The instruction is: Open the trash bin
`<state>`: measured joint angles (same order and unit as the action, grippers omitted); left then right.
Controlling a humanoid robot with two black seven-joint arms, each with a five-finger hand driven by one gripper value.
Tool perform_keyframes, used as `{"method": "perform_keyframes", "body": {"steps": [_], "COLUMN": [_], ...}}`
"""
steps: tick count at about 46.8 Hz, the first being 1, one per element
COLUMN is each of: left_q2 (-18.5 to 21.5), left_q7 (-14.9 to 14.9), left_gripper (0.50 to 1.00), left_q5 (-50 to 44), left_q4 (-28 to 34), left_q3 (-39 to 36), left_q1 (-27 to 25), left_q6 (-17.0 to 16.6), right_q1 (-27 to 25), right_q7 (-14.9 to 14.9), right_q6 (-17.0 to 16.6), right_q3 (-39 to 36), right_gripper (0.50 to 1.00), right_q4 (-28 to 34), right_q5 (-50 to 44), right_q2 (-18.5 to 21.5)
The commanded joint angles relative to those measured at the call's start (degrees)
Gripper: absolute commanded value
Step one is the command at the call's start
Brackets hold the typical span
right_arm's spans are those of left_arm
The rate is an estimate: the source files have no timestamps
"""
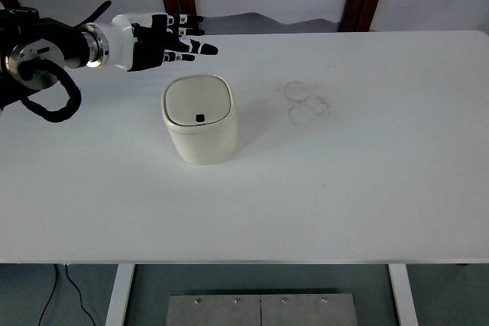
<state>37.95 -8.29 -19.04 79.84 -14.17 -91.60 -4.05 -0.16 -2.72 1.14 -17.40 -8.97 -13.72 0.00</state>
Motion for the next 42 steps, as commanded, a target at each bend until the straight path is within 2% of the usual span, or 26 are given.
{"method": "perform_keyframes", "body": {"steps": [1,13,21,22,27,34,42], "left_q2": [-0.86,-1.74,-2.97,-3.58,-4.46,-6.48,-7.36], "left_q7": [0.03,-0.93,-1.38,-1.81,-2.08,-3.31,-3.31], "left_gripper": [1.0,1.0,1.0,1.0,1.0,1.0,1.0], "left_q5": [-0.21,-2.32,-5.22,-5.31,-5.31,-5.31,-5.31], "left_q4": [0.84,5.33,7.35,7.96,9.02,10.51,10.6], "left_q3": [-2.26,-4.9,-10.71,-13.84,-18.34,-23.09,-23.98], "left_q1": [-2.17,-8.76,-14.83,-17.09,-20.28,-21.95,-21.95], "left_q6": [0.1,0.01,0.01,0.1,0.27,0.62,0.62], "right_q1": [-0.01,-0.01,-0.01,-0.01,-0.01,-0.01,-0.01], "right_q7": [0.0,0.0,0.0,0.0,0.0,0.0,0.0], "right_q6": [0.0,0.0,0.0,0.0,0.0,0.0,0.0], "right_q3": [0.0,0.0,0.0,0.0,0.0,0.0,0.0], "right_gripper": [0.995,0.995,0.995,0.995,0.995,0.995,0.995], "right_q4": [0.0,0.0,0.0,0.0,0.0,0.0,0.0], "right_q5": [0.01,0.01,0.01,0.01,0.01,0.01,0.01], "right_q2": [0.0,0.0,0.0,0.0,0.0,0.0,0.0]}}
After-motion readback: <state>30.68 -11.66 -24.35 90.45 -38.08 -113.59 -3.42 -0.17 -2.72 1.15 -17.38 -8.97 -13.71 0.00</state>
